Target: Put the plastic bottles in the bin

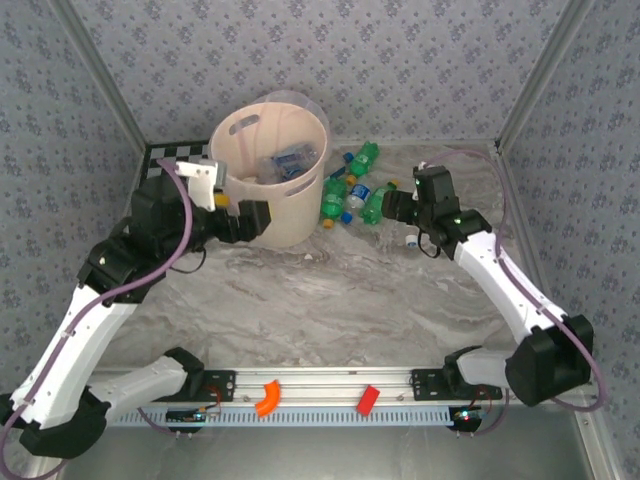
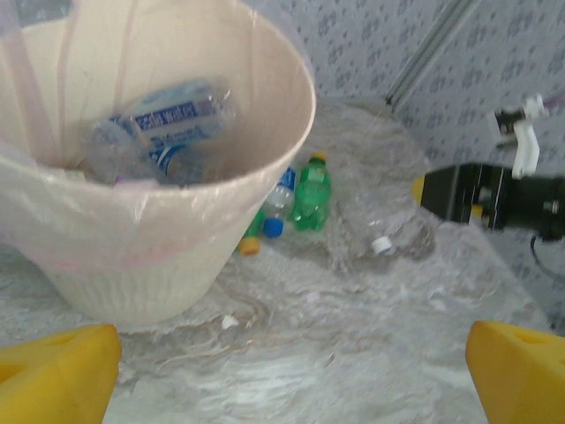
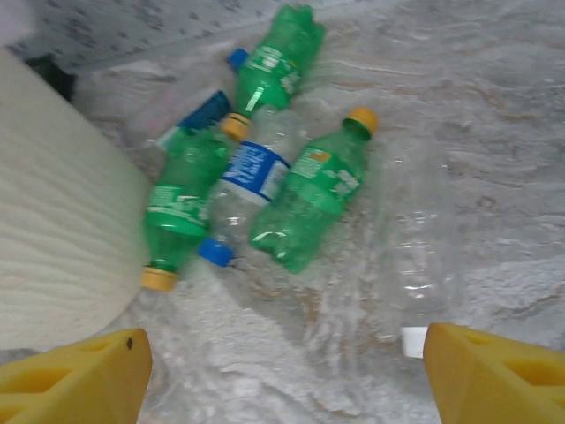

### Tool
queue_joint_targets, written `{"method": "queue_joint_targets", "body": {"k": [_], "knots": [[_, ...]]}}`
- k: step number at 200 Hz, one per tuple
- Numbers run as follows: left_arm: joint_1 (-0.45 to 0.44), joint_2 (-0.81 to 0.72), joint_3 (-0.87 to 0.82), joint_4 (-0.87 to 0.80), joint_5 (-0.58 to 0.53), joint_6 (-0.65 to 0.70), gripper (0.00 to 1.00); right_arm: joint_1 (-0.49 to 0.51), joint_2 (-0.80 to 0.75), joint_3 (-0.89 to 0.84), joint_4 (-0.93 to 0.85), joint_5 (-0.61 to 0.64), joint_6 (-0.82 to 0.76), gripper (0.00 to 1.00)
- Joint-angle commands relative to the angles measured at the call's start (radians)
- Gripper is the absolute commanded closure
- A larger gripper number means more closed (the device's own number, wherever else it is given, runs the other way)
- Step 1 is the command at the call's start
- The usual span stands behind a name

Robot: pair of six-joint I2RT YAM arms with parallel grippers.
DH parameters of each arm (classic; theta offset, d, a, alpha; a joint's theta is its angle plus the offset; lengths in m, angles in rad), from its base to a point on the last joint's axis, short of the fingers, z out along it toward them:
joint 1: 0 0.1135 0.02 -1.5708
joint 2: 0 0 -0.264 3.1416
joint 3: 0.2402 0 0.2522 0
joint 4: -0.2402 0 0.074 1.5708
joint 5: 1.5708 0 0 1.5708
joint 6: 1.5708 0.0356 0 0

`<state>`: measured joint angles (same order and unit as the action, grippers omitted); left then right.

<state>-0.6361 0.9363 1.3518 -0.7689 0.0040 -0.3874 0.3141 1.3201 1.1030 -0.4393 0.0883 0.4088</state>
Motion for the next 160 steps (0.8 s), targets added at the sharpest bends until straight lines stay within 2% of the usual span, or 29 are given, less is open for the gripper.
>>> {"method": "queue_joint_targets", "body": {"k": [1,29,90,160], "knots": [[-0.023,-0.045,-0.038,-0.004,-0.044,0.053,0.00,-0.039,0.061,0.030,-0.029,-0.022,0.004,0.30],[-0.028,-0.075,-0.076,-0.002,-0.047,0.054,0.00,-0.077,0.142,0.015,-0.010,-0.024,0.007,0.31],[-0.028,-0.073,-0.084,-0.017,-0.071,0.046,0.00,-0.138,0.277,0.018,0.023,-0.022,0.006,0.23],[-0.028,-0.044,-0.075,-0.030,-0.091,0.039,0.00,-0.145,0.307,-0.071,0.097,-0.029,0.009,0.23]]}}
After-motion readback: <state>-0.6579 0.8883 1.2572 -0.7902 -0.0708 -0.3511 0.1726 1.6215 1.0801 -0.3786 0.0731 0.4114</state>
